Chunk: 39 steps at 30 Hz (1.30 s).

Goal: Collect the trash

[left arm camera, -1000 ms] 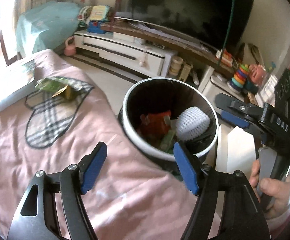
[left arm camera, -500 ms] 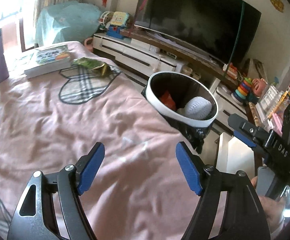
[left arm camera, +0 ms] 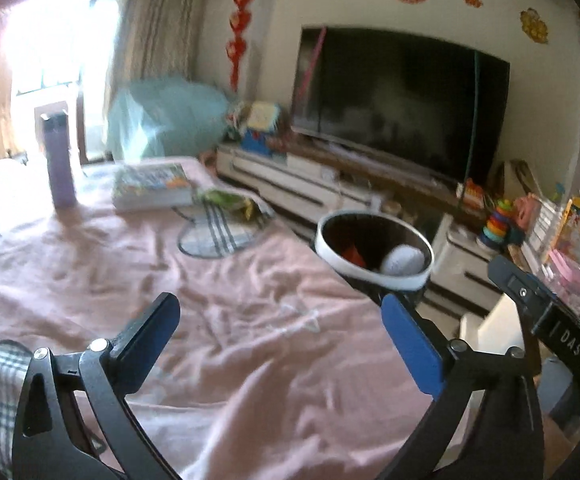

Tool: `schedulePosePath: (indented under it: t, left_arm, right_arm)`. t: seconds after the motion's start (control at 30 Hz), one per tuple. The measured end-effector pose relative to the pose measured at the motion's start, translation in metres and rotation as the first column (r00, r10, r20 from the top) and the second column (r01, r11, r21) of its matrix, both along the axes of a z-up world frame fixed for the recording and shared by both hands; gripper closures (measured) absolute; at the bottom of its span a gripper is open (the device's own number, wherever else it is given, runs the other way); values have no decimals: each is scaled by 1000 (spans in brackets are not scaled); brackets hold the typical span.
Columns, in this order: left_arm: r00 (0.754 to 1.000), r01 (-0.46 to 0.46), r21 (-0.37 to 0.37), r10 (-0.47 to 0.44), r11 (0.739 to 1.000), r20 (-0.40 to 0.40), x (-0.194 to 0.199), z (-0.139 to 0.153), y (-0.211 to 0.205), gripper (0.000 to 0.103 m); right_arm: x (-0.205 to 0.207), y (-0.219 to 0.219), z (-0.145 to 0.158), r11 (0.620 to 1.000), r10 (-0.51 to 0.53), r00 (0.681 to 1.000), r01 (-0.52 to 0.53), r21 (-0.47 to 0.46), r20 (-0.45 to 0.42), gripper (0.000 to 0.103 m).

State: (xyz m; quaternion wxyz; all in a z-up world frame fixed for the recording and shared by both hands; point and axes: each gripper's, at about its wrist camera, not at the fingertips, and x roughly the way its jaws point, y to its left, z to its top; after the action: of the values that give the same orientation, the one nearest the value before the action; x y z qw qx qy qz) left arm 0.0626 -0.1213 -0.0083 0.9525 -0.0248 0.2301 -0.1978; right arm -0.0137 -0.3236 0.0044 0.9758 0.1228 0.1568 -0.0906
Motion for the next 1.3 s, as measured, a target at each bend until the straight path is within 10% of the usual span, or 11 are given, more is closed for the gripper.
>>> schedulePosePath:
  t: [1.3]
  left_arm:
    - [990,-99,70,90,993,112,-24,-5,6,0]
  right_arm:
    - [-11,23,-7,984,-54,998,58,-170,28,0]
